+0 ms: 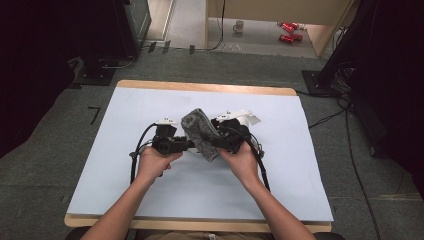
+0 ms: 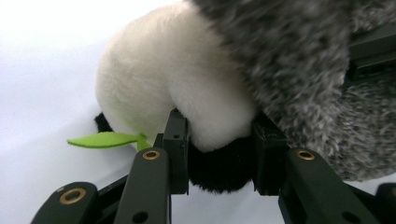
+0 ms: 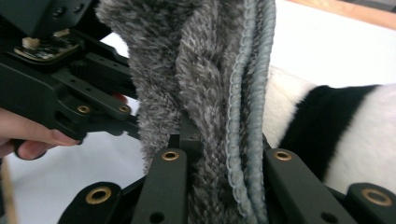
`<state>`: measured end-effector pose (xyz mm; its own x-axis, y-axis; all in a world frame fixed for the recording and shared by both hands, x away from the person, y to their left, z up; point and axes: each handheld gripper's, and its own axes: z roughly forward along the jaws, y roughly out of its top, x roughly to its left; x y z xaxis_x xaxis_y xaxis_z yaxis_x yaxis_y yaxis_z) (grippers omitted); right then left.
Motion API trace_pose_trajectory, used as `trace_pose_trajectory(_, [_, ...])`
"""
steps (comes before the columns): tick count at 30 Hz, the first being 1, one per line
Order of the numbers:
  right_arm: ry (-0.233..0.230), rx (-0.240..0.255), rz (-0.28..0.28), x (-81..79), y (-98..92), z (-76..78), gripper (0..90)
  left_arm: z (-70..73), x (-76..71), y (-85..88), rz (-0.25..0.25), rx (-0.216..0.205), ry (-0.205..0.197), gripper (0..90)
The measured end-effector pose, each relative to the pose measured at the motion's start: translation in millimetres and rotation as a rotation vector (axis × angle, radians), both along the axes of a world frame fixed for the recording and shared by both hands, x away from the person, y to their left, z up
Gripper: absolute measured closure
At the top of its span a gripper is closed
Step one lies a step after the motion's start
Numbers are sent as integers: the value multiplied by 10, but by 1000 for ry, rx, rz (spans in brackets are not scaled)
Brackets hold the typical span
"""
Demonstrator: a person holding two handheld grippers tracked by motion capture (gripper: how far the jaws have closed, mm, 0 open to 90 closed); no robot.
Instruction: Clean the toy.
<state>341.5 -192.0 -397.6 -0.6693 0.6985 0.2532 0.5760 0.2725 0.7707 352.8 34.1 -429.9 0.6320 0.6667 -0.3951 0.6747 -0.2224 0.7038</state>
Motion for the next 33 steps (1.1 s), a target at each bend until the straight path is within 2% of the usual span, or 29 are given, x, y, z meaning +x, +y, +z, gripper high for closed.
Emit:
trace_pose_trajectory(2, [-2, -11, -11, 19, -49, 5, 776, 0, 7, 1, 6, 9, -21, 649])
trace_pose_trajectory(5, [-30, -78, -41, 24, -125, 9, 777, -20, 39, 33, 17, 1, -33, 643])
trace_pose_trajectory(9, [-9, -70, -57, 50, -243, 5, 782, -18, 44, -1, 12, 15, -59, 644])
trace_pose_trajectory(14, [15, -62, -66, 53, -357, 35, 787, -21, 77, 22, 11, 5, -59, 643])
trace_pose_trajectory(22, [18, -41, -109, 50, -584, 96, 788, -13, 138, 22, 13, -4, -62, 644])
trace_pose_trajectory(26, [24, -17, -169, 55, -815, 137, 787, -9, 179, 22, 15, -13, -54, 644])
trace_pose_trajectory(33, [35, -8, -254, 39, -1099, 55, 786, 9, 232, 4, 14, -16, -52, 644])
